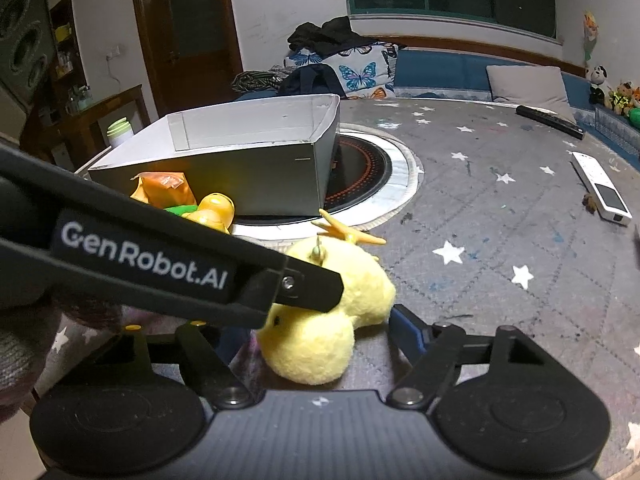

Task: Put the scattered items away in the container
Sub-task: 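Move the left tool to the yellow plush chick and close on it, then lift the plush chick with the left tool and lower it into the white box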

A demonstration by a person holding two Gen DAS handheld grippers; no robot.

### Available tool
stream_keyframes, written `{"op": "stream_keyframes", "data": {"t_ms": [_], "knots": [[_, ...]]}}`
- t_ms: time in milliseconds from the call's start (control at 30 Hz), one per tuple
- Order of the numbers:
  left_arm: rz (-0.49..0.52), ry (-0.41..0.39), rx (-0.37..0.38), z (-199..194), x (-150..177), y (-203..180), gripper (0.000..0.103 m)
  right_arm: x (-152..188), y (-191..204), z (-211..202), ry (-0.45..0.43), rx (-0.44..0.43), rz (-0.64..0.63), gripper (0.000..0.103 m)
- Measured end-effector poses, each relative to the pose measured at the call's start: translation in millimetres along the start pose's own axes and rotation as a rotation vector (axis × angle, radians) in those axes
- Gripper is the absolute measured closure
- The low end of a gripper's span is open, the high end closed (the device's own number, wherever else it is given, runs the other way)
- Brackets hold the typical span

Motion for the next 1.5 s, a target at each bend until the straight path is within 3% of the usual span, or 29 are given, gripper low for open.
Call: {"op": "stream_keyframes", "data": {"t_ms": [200, 467, 900, 1200, 1500], "knots": [[-0.012, -0.002, 0.014, 2.2, -0.8, 4.5, 0.061, -1.0, 0.3, -0.4, -0.003, -0.002, 0.000, 0.026], [-0.026, -0.069, 0.000, -24.3, -5.5, 8.8, 0.062, -12.2, 14.6, -12.5, -0.050, -0.006, -0.044, 0.026], [-0.113, -0.250, -0.087, -72.9, -58.0, 57.1, 0.062, -98.4, 53.7, -4.9, -0.175, -0.059, -0.216, 0.026], [-0.248, -0.234, -0.084, -53.3, -100.5, 125.3, 0.062, -157.2, 64.7, 53.9, -0.117, -0.118, -0.242, 0.026], [-0.323, -0.173, -0.079, -18.6, -111.2, 166.0, 0.063, -168.5, 67.1, 111.1, -0.010, -0.114, -0.242, 0.026]]}}
Point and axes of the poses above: each gripper's, at about its wrist camera, not at the fingertips, and z roughly the way its jaws point, y to its left, x to its underside, the point moved 5 cm from there along z, roughly the way its jaws point, and after that the axes turned 6 degrees about y, right-handed, at the moved point
